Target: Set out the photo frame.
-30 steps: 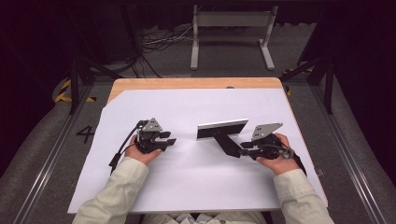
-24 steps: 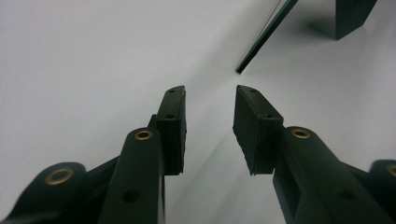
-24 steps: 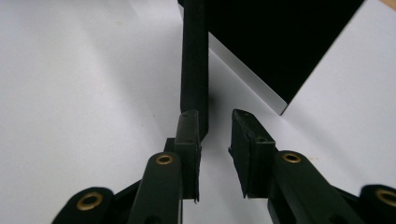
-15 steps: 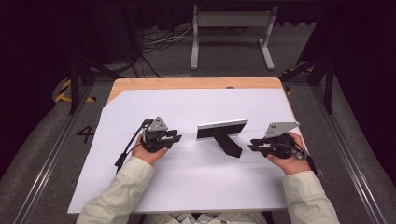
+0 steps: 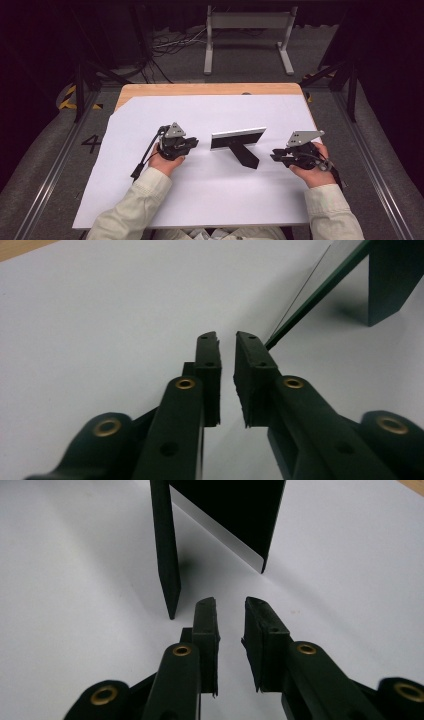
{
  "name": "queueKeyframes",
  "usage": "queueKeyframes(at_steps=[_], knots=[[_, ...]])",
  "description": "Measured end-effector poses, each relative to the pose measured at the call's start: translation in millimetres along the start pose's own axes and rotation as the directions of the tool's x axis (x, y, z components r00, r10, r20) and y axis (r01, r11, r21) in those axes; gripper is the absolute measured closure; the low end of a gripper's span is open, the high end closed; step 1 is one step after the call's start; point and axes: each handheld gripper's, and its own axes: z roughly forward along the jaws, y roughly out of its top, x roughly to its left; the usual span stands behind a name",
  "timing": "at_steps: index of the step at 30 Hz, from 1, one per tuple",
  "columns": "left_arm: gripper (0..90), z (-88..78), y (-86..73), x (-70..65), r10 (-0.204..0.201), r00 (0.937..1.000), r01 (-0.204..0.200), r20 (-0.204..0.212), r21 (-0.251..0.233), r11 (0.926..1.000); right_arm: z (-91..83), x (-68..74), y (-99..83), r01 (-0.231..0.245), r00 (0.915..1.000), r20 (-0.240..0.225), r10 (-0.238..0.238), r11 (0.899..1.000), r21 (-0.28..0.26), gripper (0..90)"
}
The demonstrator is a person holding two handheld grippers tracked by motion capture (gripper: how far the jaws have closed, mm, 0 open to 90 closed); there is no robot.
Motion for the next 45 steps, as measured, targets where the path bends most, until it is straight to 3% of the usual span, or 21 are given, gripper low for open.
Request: queueKeyframes(at_steps=[4,7,15,19,22,24,31,45], knots=[[90.0,2.3,7.6,2.0,-0.007,0.9999,0.007,0.012,-0.002,1.0000,-4.2,0.2,-4.9,-0.009,0.9999,0.012,0.009,1.000,0.003,75.3],[90.0,4.2,14.4,-0.3,0.026,0.9997,-0.026,0.001,-0.009,0.9996,-8.4,-0.4,-8.9,-0.022,0.9995,0.021,0.022,1.000,0.001,75.3],[90.0,11.5,26.1,-0.1,0.057,0.9983,-0.057,0.003,-0.025,0.9980,-14.9,0.6,-15.6,-0.035,0.9988,0.034,0.035,0.999,0.002,75.3],[90.0,19.6,25.9,2.5,0.035,0.9992,-0.034,0.017,-0.040,0.9986,-19.3,1.7,-20.9,-0.045,0.9980,0.045,0.045,0.999,0.004,75.3],[90.0,27.0,22.6,4.8,-0.005,0.9991,0.008,0.041,-0.058,0.9983,-22.6,2.9,-24.3,-0.055,0.9974,0.047,0.055,0.998,0.002,75.3],[90.0,30.8,21.9,5.3,-0.007,0.9993,0.009,0.037,-0.070,0.9975,-24.5,4.0,-26.1,-0.058,0.9971,0.050,0.057,0.998,0.001,75.3],[90.0,37.9,18.2,3.7,0.016,0.9993,-0.015,0.035,-0.039,0.9991,-28.7,5.4,-28.5,-0.062,0.9968,0.050,0.062,0.998,-0.008,75.2],[90.0,54.6,9.5,0.6,0.020,0.9958,-0.022,0.089,0.022,0.9995,-26.6,8.1,-25.4,-0.048,0.9981,0.038,0.048,0.999,-0.009,74.6]])
